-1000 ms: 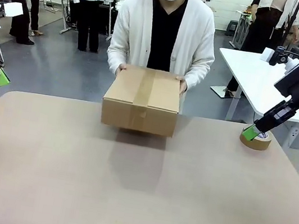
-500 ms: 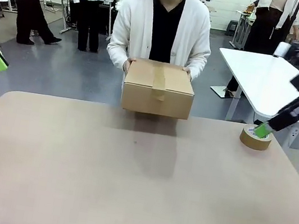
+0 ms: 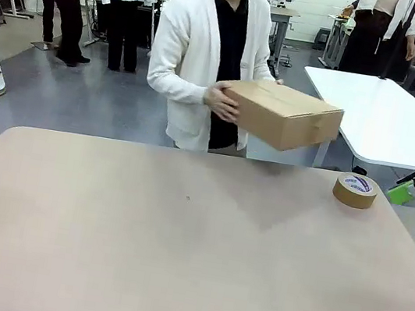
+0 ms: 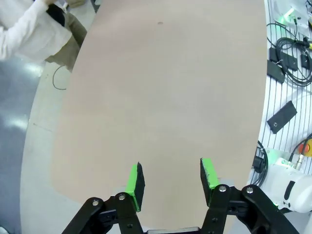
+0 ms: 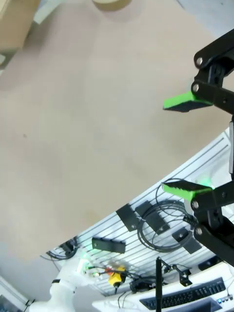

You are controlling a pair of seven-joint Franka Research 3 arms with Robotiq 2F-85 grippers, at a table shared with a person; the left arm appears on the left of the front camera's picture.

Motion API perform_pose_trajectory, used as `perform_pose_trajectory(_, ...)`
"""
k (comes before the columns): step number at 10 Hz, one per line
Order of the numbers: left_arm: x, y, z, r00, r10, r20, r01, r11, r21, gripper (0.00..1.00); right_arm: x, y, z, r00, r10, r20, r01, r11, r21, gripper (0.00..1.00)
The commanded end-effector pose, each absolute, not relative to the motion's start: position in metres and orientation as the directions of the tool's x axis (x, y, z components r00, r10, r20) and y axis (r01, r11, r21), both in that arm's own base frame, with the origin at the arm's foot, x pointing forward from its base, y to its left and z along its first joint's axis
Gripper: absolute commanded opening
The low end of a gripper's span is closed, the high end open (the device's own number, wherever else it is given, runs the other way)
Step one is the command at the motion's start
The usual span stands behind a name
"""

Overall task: Wrap the clocks to prevent damage.
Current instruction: After the human seals the box with tape, release both hands from the side flaps of the Package Box.

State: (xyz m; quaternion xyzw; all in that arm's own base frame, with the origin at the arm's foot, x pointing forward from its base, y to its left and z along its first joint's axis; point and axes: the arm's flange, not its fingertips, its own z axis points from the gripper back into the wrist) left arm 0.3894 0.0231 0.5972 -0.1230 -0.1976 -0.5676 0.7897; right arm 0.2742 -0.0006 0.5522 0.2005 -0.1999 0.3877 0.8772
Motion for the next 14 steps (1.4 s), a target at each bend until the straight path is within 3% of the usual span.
perform_pose_trajectory(1, 0.391, 0.026, 0.592, 0.279, -0.823, 0.495, 0.944, 0.329, 0.015, 1.0, 0.274, -0.001, 0.547, 0.622, 0.611, 0.489, -0.764, 0.61, 0.209, 1.0)
perform_pose_trajectory(2, 0.39, 0.027, 0.589, 0.285, -0.816, 0.502, 0.943, 0.332, 0.005, 0.81, 0.274, 0.001, 0.547, 0.624, 0.62, 0.476, -0.765, 0.61, 0.208, 0.87)
perform_pose_trajectory(3, 0.393, 0.028, 0.59, 0.287, -0.815, 0.503, 0.944, 0.331, -0.001, 1.0, 0.275, 0.002, 0.549, 0.625, 0.621, 0.473, -0.764, 0.611, 0.207, 0.97)
perform_pose_trajectory(8, 0.393, 0.027, 0.591, 0.302, -0.817, 0.492, 0.939, 0.343, -0.008, 1.0, 0.273, 0.01, 0.554, 0.637, 0.638, 0.433, -0.76, 0.616, 0.209, 1.0)
perform_pose_trajectory(9, 0.395, 0.025, 0.592, 0.324, -0.821, 0.471, 0.918, 0.393, 0.053, 1.0, 0.273, 0.013, 0.554, 0.667, 0.637, 0.387, -0.741, 0.622, 0.253, 1.0)
perform_pose_trajectory(10, 0.391, 0.028, 0.59, 0.3, -0.821, 0.485, 0.939, 0.343, -0.001, 1.0, 0.271, 0.007, 0.551, 0.621, 0.625, 0.474, -0.769, 0.603, 0.213, 1.0)
perform_pose_trajectory(14, 0.391, 0.028, 0.59, 0.3, -0.821, 0.485, 0.939, 0.343, -0.001, 1.0, 0.271, 0.007, 0.551, 0.621, 0.625, 0.474, -0.769, 0.603, 0.213, 1.0)
